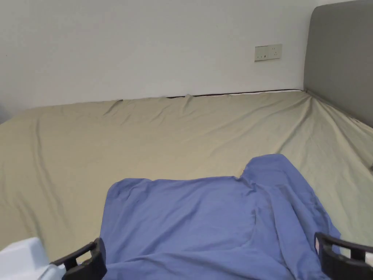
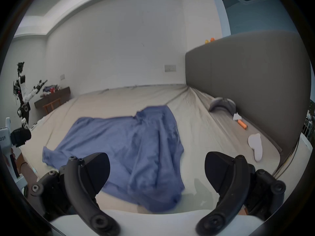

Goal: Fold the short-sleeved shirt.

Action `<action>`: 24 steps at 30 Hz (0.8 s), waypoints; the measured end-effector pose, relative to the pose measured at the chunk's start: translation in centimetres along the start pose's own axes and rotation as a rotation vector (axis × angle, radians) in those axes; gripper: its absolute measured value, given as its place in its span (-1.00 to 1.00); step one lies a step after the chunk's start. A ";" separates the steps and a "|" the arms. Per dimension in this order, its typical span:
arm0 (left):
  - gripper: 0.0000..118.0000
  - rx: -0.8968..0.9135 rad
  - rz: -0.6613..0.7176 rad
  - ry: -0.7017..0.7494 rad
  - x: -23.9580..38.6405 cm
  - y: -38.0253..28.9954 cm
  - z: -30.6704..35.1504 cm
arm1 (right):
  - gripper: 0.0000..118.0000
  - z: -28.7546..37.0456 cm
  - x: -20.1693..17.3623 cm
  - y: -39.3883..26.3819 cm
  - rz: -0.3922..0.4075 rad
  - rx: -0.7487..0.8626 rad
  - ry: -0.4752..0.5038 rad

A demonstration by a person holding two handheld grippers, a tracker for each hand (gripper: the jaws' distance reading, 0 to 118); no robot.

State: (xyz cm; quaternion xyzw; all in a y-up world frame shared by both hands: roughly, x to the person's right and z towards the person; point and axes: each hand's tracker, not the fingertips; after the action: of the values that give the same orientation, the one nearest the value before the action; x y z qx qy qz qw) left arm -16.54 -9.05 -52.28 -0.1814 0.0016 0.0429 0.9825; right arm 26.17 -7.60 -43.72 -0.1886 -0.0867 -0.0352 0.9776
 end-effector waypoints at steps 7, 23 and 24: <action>-1.00 0.079 -0.136 -0.038 3.0 3.0 -0.2 | -1.00 -0.5 -3.1 3.6 0.087 0.156 0.069; -1.00 -0.102 -0.001 -0.068 1.3 7.1 -10.9 | -1.00 -5.9 -3.5 4.0 -0.037 0.066 0.230; -1.00 -0.115 -0.013 -0.074 1.5 7.8 -12.9 | -1.00 -6.5 -3.6 4.0 -0.031 0.074 0.220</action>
State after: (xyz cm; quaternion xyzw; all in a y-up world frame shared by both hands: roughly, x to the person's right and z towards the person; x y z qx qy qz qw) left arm -15.51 -6.27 -67.16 -0.2359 -0.0387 0.0430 0.9701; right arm 24.08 -6.17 -51.80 -0.1458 0.0170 -0.0677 0.9869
